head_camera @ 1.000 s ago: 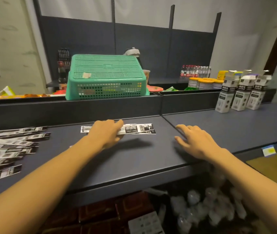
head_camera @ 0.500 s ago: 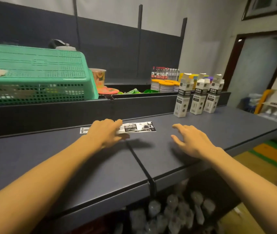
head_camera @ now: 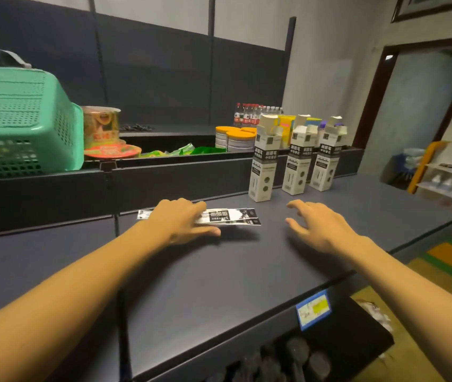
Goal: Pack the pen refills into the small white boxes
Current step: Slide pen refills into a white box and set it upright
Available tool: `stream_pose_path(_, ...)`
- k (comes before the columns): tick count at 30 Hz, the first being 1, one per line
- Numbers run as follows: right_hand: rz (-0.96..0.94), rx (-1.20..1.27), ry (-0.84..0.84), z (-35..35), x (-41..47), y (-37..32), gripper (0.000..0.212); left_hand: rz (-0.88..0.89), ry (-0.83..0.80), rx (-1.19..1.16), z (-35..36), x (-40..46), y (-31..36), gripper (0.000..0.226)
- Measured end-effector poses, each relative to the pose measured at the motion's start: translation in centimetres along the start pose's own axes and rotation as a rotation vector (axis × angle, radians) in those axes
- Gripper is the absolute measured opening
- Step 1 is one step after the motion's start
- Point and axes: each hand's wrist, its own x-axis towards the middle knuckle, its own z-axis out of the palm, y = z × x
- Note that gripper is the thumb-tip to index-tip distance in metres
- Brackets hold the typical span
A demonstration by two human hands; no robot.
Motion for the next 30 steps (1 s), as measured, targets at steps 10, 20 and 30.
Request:
stream_pose_path(10,-0.199,0.102,0.028,2.4,6.7,7.7,0.044,-0.099,0.021,0.026,0.7,4.2,7.4,0.061)
stream_pose_path(20,-0.392,0.258,0.022,3.1,9.9,12.2,0.042,-0.288,0.003,0.105,0.7,4.9,13.2,0.091)
stream_pose_path(30,-0.513,0.295,0.019,2.9,11.8,12.3,0.043,-0.452,-0.159,0.046,-1.0,4.7,13.9,0.102)
